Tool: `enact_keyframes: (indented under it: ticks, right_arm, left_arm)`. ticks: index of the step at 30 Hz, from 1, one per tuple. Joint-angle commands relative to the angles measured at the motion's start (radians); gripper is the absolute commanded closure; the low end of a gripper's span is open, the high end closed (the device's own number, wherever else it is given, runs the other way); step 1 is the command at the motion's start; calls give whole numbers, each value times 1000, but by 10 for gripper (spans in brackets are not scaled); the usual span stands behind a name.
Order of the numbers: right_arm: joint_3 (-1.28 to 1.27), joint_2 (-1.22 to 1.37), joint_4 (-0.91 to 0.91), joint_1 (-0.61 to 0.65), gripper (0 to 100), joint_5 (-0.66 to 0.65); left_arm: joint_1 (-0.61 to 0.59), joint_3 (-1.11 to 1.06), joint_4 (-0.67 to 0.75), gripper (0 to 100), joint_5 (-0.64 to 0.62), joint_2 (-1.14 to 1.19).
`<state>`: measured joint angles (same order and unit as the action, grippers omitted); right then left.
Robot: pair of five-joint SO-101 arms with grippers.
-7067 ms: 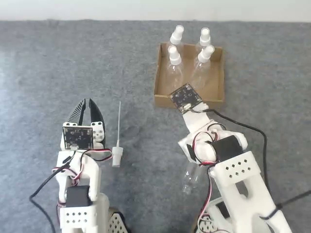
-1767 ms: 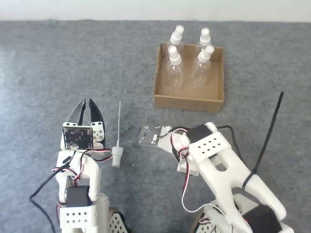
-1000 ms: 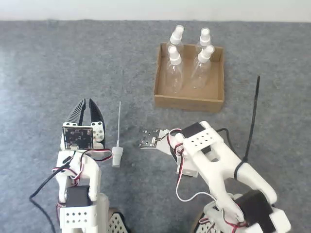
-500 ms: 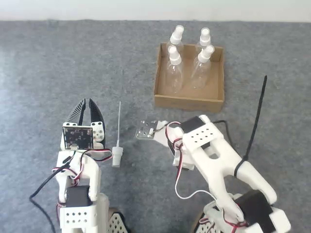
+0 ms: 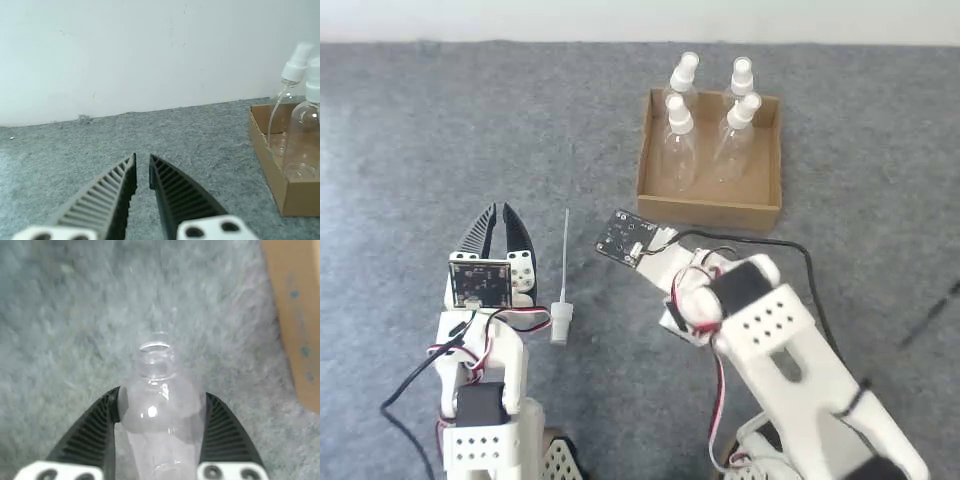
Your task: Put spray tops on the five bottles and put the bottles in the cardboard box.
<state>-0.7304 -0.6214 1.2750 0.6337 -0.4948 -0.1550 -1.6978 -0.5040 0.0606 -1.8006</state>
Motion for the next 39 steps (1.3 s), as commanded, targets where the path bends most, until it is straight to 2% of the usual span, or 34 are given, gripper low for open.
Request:
enact_keyframes:
  ticks: [1, 11, 20, 25, 30, 34, 39]
  right_arm:
    - [60, -107, -4, 48, 928, 100]
    - [63, -231, -64, 61, 927, 345]
    - [58, -249, -166, 61, 925, 474]
    - [58, -257, -255, 61, 928, 486]
    - [46, -282, -254, 61, 928, 489]
    - [-25, -361, -277, 61, 928, 489]
    - [-195, -513, -409, 59, 929, 485]
  left_arm:
    - [-5, 13, 28, 958, -9, -17]
    - [-5, 13, 28, 958, -9, -17]
    - [-6, 13, 28, 958, -9, -17]
    - [-6, 13, 28, 958, -9, -17]
    - [-6, 13, 28, 958, -9, -17]
    - [-6, 13, 28, 958, -9, -17]
    - [-5, 13, 28, 958, -9, -17]
